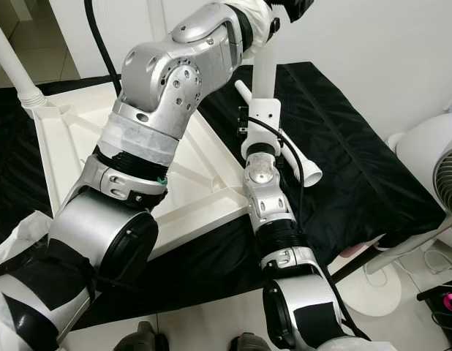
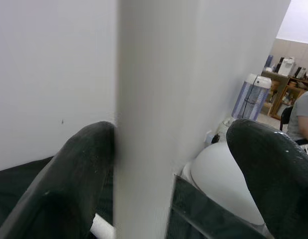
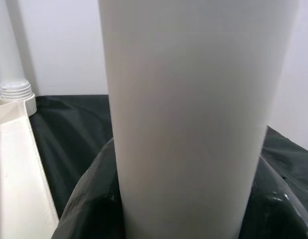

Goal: Building children table

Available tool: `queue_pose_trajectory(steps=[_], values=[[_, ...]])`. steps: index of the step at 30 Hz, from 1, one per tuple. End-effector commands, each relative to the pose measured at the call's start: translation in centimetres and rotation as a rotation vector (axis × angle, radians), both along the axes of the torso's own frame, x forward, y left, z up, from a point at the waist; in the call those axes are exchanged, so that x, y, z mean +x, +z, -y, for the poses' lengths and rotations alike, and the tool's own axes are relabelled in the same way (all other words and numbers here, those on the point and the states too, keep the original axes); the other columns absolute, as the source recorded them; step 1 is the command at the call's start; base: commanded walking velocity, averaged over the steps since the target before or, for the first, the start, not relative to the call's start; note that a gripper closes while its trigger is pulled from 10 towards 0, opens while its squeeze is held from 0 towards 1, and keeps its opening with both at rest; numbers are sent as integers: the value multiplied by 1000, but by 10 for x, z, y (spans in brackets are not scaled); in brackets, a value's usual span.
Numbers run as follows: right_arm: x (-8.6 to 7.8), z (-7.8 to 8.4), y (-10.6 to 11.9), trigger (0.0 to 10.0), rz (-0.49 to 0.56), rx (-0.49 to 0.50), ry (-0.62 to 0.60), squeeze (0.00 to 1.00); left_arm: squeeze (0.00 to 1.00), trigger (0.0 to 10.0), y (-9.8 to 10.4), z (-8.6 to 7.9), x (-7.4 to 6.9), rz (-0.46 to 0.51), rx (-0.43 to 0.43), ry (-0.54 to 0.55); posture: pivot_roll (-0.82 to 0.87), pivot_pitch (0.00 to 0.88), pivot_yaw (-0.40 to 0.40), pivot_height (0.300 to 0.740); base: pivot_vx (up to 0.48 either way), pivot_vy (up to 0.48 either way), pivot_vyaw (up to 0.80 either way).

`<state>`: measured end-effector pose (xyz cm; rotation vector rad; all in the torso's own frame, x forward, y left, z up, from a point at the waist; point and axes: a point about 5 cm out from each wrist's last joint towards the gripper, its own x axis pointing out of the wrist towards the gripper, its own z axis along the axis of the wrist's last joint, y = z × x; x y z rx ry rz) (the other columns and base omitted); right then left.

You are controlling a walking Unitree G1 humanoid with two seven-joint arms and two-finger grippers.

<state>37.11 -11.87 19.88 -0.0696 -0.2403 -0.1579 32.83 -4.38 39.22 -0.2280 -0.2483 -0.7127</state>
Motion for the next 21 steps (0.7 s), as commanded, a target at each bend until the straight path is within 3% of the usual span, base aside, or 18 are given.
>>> queue_pose_trajectory(steps=[1,2,3,4,5,7,8,10,21], values=[[-3,12,-4,10000,-12,18,-29,0,0,10000,-7,4,-1,-2,42,-70,-69,11,1,740,0,0,0],[-3,12,-4,10000,-12,18,-29,0,0,10000,-7,4,-1,-2,42,-70,-69,11,1,740,0,0,0],[-4,15,-5,10000,-13,18,-36,0,0,10000,-22,-12,-2,-5,42,-55,-70,10,1,740,0,0,0],[-4,15,-5,10000,-13,18,-36,0,0,10000,-22,-12,-2,-5,42,-55,-70,10,1,740,0,0,0],[-5,18,-5,10000,-13,17,-41,0,0,10000,-43,-34,-5,-10,39,-39,-70,9,2,740,0,0,0],[-5,18,-5,10000,-13,17,-41,0,0,10000,-43,-34,-5,-10,39,-39,-70,9,2,740,0,0,0],[-5,20,-6,10000,-12,17,-45,0,0,10000,-59,-50,-10,-16,44,-26,-71,5,4,740,0,0,0],[-6,21,-5,10000,-10,18,-48,0,0,10000,-69,-58,-14,-20,50,-16,-72,4,6,740,0,0,0],[-10,31,-6,10000,-12,26,-64,0,0,10000,-81,-69,-16,-2,75,-4,-70,1,6,740,0,0,0]])
